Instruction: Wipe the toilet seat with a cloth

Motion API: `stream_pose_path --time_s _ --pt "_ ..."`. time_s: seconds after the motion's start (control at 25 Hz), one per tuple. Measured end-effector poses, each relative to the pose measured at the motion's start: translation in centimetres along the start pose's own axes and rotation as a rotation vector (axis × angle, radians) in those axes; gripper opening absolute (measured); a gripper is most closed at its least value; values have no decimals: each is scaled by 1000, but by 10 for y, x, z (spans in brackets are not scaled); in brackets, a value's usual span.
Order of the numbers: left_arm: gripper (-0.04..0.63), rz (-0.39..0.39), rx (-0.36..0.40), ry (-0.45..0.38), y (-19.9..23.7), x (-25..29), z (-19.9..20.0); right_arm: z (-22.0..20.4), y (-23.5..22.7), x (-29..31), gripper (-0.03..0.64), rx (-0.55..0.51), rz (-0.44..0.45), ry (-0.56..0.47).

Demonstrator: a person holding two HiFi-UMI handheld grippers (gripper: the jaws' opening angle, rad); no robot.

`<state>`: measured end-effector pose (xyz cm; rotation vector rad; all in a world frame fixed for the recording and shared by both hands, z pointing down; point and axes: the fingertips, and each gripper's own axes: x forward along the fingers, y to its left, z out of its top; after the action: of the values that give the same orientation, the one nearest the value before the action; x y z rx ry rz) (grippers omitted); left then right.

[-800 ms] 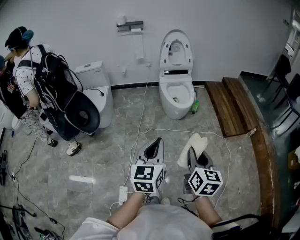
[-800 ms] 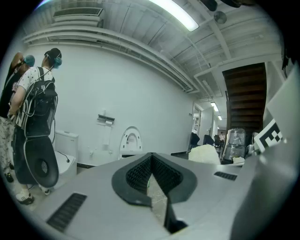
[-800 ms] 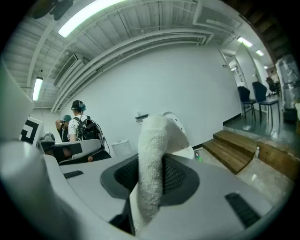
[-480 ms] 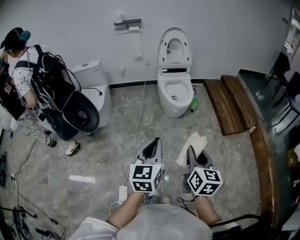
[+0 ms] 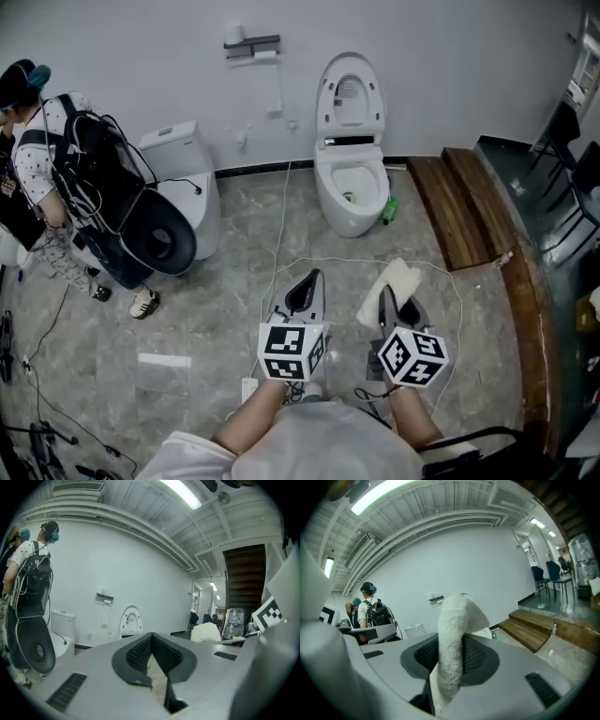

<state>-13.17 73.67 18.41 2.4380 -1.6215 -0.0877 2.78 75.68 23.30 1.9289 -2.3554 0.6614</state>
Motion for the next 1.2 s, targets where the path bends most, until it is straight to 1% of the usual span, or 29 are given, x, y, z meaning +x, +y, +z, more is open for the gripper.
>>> stream_pose_path --time_s 0.2,0.48,0.72,1.04,1.2 --pt "9 -31 -8 18 4 11 -4 0 -2 6 100 18 -32 -9" --pt "9 -45 -28 44 10 22 -15 -3 -16 13 100 43 -80 1" --pt "9 -43 -31 46 14 37 -15 3 -22 25 100 43 -88 1" --pt "9 -26 -17 48 22 59 -13 16 -25 49 100 31 -68 -13" --pt "9 -12 -17 55 30 83 -10 26 -32 73 100 31 -62 -7"
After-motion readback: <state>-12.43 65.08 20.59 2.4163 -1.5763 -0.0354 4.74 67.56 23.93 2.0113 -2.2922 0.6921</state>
